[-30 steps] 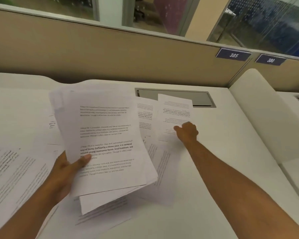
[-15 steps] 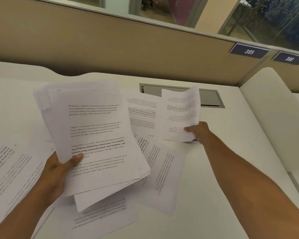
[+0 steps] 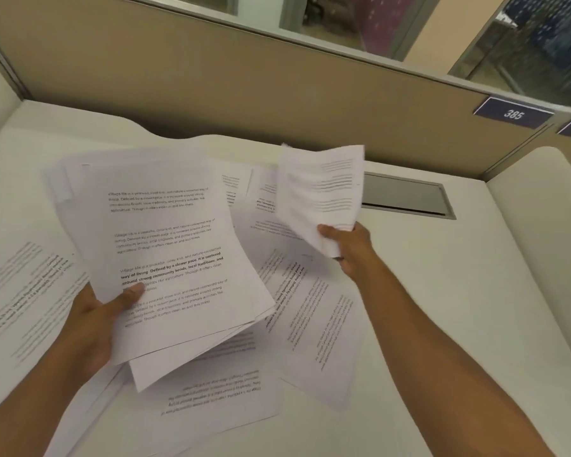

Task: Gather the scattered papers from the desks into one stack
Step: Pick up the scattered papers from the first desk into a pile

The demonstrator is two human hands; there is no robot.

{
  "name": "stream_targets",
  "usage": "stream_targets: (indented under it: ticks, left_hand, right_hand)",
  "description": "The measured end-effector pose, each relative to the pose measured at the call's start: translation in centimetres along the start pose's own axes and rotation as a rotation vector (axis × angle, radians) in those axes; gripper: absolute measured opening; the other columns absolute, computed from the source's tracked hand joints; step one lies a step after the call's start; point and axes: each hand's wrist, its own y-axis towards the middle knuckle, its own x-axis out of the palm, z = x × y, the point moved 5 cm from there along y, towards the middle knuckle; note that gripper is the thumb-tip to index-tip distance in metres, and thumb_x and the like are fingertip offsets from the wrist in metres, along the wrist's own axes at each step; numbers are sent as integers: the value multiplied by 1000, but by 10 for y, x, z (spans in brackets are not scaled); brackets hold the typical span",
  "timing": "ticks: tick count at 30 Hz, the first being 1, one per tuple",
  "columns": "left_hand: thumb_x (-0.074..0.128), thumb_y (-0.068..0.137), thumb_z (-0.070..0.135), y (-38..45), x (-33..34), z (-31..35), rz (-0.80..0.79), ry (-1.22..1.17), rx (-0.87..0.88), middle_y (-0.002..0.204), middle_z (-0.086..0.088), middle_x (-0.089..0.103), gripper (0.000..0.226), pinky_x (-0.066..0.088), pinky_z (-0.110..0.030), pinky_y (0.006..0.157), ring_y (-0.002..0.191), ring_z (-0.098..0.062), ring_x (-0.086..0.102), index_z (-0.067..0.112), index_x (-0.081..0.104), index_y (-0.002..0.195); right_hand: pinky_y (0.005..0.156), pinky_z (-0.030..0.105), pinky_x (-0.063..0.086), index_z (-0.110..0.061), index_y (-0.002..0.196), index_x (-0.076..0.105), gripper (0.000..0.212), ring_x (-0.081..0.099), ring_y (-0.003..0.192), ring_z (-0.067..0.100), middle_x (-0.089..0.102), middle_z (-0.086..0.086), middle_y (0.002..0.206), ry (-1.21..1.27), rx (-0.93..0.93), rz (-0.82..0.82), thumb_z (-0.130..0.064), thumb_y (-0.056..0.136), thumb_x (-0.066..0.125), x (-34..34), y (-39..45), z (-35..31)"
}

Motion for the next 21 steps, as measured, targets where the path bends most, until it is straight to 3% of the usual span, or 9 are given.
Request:
stream_targets:
  ticks: [3,5,9,11,14,17,21]
  left_hand:
    - [72,92,8,-5,-3,2,18,-11,-12,137,-4,79,60,69,-42,84,118,-26,79,19,62,150]
    - [71,95,5,-7,-3,5,26,-2,-9,134,-4,81,53,69,-42,84,115,-27,80,20,66,146]
    - [70,98,4,-12,-5,6,34,-5,-15,130,-4,82,48,70,-41,81,111,-26,82,20,68,143]
    - [68,99,2,-13,-7,4,36,-16,-21,131,-5,82,49,70,-40,81,112,-27,81,17,66,146]
    - [70,97,4,-11,-10,0,42,-18,-26,134,-6,81,52,70,-41,83,115,-28,80,17,65,147]
    - [72,95,7,-9,-13,-2,36,-19,-31,135,-7,80,54,69,-43,85,116,-29,80,19,66,147]
    - [75,91,12,-6,-15,-6,35,-20,-52,134,-7,81,55,70,-43,84,115,-30,81,18,67,146]
  right_hand:
    - [93,53,64,-6,127,62,60,71,117,36,71,17,134,-375,2,113,4,76,91,21,-2,25]
    - [94,60,62,-6,136,52,71,65,124,39,64,17,138,-572,40,135,-1,76,90,28,2,30]
    - [115,52,42,-9,155,33,103,42,145,38,44,15,154,-1085,161,256,-42,77,90,27,13,10]
    - [117,49,37,-6,158,33,106,39,148,37,41,17,158,-1080,132,268,-57,80,85,29,24,-2]
    - [120,49,39,-4,159,33,112,39,150,38,40,19,161,-996,81,256,-65,80,84,31,38,-9]
    - [119,49,44,-1,154,38,112,44,148,38,45,20,157,-957,40,265,-53,73,95,42,45,-10]
    - [112,46,52,-2,141,53,91,60,136,36,62,17,146,-1042,100,250,-39,72,99,53,53,-6]
